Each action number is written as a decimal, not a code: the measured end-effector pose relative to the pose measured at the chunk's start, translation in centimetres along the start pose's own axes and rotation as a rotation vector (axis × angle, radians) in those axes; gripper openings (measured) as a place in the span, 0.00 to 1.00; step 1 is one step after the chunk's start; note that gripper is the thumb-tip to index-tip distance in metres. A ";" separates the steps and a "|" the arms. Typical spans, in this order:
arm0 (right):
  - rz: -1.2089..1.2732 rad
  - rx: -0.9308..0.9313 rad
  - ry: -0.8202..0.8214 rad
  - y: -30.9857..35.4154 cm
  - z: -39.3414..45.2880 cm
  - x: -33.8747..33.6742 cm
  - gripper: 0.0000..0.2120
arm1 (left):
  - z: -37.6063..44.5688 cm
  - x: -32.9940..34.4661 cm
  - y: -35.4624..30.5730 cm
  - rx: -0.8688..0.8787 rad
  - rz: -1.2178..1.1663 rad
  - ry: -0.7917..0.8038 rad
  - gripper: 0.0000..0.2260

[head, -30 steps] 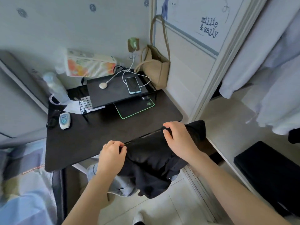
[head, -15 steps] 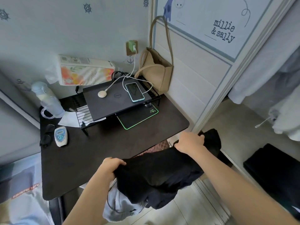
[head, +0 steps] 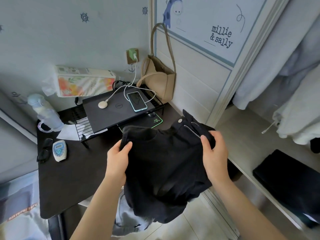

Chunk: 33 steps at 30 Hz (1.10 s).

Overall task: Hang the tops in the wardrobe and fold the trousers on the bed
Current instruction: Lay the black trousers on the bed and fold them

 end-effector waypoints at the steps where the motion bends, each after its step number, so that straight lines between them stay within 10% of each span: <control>1: 0.039 0.013 -0.012 -0.3 -0.2 -0.8 0.04 | -0.8 0.4 -0.6 0.049 0.005 0.008 0.09; 12: 0.268 -0.135 0.093 0.2 -4.7 -10.7 0.06 | -14.7 4.6 -7.1 0.442 0.043 -0.154 0.10; 23: 0.210 -0.552 0.646 -0.8 -15.7 -16.0 0.04 | -30.0 3.5 -7.2 0.404 0.306 -0.388 0.23; 33: 0.062 -0.791 0.835 -1.6 -27.1 -13.9 0.10 | -43.1 -6.1 -7.2 0.582 0.404 -0.655 0.08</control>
Point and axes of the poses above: each hand's wrist, its own z-axis towards the middle knuckle, its own x-axis out of the palm, y = z × x, the point moved 5 cm from there along z, towards the middle knuckle, and after that the axes turned 10 degrees about x, right-handed, at the moved point
